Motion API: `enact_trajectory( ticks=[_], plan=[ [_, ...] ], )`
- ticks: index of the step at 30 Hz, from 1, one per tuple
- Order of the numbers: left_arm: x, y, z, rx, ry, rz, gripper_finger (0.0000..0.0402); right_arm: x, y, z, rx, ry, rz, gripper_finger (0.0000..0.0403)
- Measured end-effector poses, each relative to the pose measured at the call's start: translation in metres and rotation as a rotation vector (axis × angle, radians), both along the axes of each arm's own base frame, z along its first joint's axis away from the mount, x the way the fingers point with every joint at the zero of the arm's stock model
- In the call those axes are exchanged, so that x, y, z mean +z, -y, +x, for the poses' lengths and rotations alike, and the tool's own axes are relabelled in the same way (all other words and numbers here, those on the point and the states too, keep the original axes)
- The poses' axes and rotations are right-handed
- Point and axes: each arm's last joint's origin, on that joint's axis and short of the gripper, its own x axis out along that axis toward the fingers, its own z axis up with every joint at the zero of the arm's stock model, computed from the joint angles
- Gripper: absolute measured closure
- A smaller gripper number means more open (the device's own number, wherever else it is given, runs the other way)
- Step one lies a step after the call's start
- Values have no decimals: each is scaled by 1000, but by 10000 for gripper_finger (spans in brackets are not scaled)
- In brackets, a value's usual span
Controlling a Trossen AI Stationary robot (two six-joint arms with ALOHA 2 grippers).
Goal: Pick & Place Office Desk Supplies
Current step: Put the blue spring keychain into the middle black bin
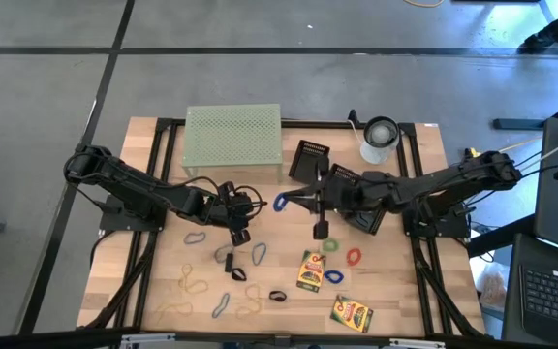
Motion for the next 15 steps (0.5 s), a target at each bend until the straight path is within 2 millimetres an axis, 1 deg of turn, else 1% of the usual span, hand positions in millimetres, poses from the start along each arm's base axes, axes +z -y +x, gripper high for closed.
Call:
enact_trajectory(
  ticks=[5, 8, 12, 15],
  plan=[
    [0, 0, 0, 0, 0, 0, 254, -19, 4, -1, -130, -187, -1, 392],
    [0, 0, 0, 0, 0, 0, 254, -33, 9, -4, -201, -327, 38, 392],
    [0, 0, 0, 0, 0, 0, 254, -53, 17, -12, -283, -520, 122, 392],
    [0, 0, 0, 0, 0, 0, 254, -66, 23, -20, -344, -668, 148, 392]
  ],
)
